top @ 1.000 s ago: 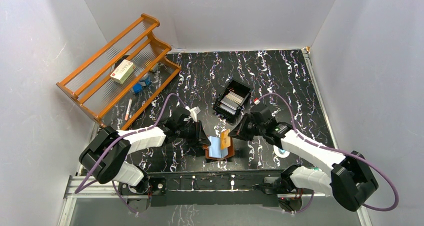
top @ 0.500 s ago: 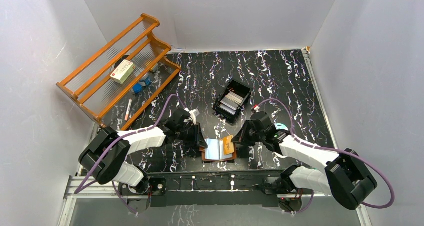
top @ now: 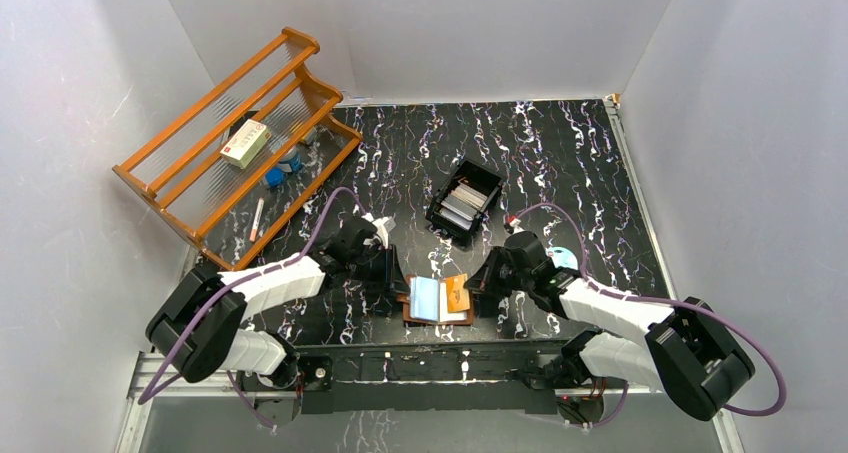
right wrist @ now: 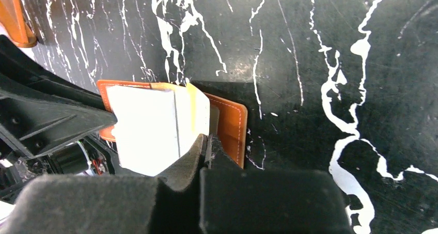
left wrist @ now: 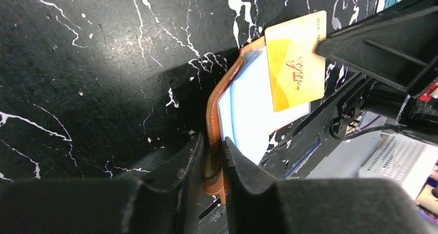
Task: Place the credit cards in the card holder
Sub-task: Insert the credit card into the card holder.
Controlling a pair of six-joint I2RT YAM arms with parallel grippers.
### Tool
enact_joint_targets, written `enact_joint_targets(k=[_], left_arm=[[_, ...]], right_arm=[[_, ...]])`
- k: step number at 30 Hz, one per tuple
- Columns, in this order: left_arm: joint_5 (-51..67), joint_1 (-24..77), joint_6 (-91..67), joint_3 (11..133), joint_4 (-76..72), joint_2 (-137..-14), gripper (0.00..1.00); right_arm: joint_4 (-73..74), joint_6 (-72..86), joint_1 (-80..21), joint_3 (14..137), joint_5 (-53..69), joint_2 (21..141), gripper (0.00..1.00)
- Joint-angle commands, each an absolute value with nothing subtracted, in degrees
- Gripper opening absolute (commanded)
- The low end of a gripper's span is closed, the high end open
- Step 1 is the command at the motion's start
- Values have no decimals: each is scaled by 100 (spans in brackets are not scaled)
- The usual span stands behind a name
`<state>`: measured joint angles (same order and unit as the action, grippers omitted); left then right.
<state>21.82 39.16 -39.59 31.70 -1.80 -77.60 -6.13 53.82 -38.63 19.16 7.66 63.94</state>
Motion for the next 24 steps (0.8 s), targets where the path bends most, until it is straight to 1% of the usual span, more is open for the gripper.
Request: enact_joint_targets(k=[1, 6, 10, 14, 24], left_arm=[[2230, 3887, -3915, 3144, -201, -7568, 11], [2372, 3885, -3996, 3067, -418, -7730, 0], [2305, 3885, -4082, 2973, -520, -7812, 0], [2317, 3889, -4277, 2808, -790, -7813, 0], [2246, 3885, -4358, 2709, -914, -8023, 0]], right_arm=[[-750, 5253, -3859, 1800, 690, 6351, 0], [-1224, 5361, -3862, 1654, 1025, 6253, 0], [-2060, 5666, -3867, 1273, 1296, 6135, 0], [-2246, 5710, -3865, 1125, 1326, 6092, 0], [-2597, 5810, -3862, 987, 1473, 6053, 0]])
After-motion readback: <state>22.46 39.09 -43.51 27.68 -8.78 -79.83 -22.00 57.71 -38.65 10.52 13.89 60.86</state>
